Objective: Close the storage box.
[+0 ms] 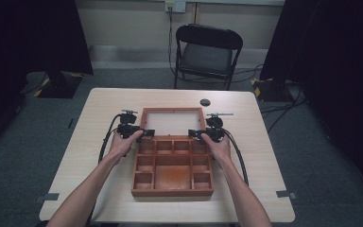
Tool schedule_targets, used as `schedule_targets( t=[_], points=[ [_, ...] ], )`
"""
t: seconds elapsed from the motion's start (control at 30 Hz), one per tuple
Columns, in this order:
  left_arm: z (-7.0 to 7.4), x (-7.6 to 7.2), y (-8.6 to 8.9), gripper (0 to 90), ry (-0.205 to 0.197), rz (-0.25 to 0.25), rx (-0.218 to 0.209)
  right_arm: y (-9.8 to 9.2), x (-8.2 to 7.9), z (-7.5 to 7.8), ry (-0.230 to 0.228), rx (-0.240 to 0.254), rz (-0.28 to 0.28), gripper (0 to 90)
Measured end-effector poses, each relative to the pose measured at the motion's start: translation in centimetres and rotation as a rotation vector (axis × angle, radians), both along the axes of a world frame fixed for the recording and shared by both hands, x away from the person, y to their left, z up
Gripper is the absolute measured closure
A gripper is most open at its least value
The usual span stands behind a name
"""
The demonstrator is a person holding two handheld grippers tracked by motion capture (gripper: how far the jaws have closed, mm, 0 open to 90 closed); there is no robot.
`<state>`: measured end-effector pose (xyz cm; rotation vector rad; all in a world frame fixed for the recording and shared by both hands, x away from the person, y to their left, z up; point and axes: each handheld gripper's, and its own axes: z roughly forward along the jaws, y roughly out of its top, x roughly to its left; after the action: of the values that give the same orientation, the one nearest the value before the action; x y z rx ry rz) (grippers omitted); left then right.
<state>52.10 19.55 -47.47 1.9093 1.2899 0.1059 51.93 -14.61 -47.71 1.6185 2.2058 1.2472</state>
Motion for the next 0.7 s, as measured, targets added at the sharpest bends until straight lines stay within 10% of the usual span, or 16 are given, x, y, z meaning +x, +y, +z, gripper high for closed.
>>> schedule_targets(
  t=[0.5, 0.7],
  points=[
    [0.20, 0.23, -0.09, 15.2, 0.023, -0.004, 0.012, -0.05, -0.06, -0.04, 0.001, 0.003, 0.000, 12.1],
    [-0.38, 0.47, 0.15, 15.0, 0.056, 0.002, -0.053, -0.01, -0.07, 0.03, -0.004, 0.002, -0.001, 12.2]
  ],
)
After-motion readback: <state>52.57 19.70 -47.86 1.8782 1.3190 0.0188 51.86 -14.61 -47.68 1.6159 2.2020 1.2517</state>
